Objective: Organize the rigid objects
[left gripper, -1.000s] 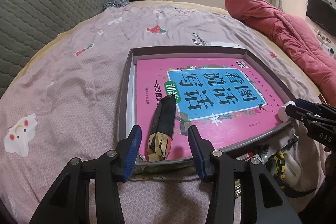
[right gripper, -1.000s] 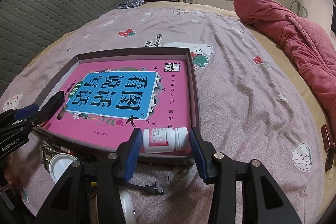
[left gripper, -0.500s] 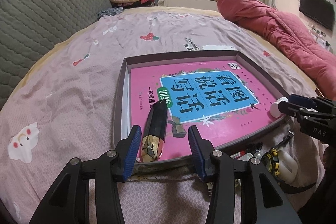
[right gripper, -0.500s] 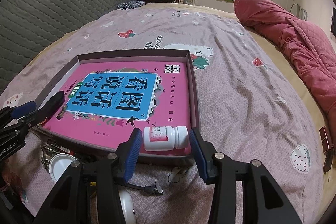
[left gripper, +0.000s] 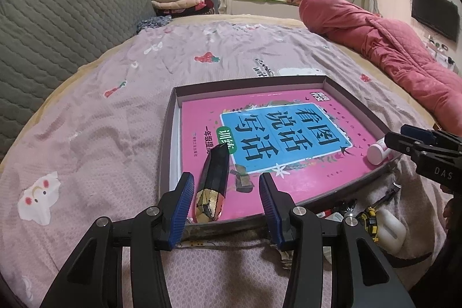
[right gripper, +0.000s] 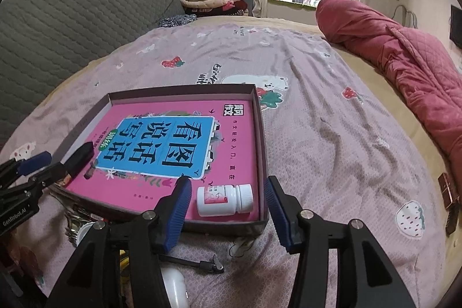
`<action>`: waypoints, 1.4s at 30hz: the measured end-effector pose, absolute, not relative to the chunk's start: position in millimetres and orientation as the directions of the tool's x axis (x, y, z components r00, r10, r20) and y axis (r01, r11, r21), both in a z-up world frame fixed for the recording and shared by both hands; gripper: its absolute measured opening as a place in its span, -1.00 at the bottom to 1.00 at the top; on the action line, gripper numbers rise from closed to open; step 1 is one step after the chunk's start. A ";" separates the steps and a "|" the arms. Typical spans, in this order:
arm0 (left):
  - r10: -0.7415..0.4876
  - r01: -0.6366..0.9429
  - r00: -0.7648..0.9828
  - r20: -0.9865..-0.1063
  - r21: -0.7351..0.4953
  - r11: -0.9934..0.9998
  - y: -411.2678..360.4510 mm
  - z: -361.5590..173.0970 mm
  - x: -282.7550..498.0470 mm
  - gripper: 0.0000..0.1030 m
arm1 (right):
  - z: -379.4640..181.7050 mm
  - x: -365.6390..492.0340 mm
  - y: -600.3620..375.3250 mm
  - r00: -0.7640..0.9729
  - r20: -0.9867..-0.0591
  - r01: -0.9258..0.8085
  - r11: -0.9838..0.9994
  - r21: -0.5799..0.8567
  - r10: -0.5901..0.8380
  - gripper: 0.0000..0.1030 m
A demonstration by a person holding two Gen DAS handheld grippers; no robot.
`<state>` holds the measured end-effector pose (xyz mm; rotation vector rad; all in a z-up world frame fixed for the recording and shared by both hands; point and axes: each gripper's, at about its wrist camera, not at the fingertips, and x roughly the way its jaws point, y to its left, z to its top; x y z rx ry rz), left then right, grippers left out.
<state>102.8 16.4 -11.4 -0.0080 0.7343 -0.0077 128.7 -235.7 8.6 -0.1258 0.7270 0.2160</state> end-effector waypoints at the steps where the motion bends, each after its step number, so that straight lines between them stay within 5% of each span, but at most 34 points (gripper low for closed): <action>1: -0.007 0.000 0.742 -0.670 -0.010 1.000 16.0 -10.3 102.3 0.02 | 9.4 128.3 -236.9 0.727 -0.668 -0.239 0.971 -0.031 0.158 0.02; 20: -0.008 0.020 0.748 -0.663 0.010 1.000 2.7 11.3 74.3 0.14 | 34.7 97.5 -220.5 0.783 -0.562 -0.325 0.946 -0.007 0.265 0.12; 42: -0.008 0.025 0.741 -0.672 0.016 1.000 -0.9 23.9 39.0 0.22 | 39.1 63.2 -224.9 0.777 -0.576 -0.275 0.960 0.053 0.254 0.13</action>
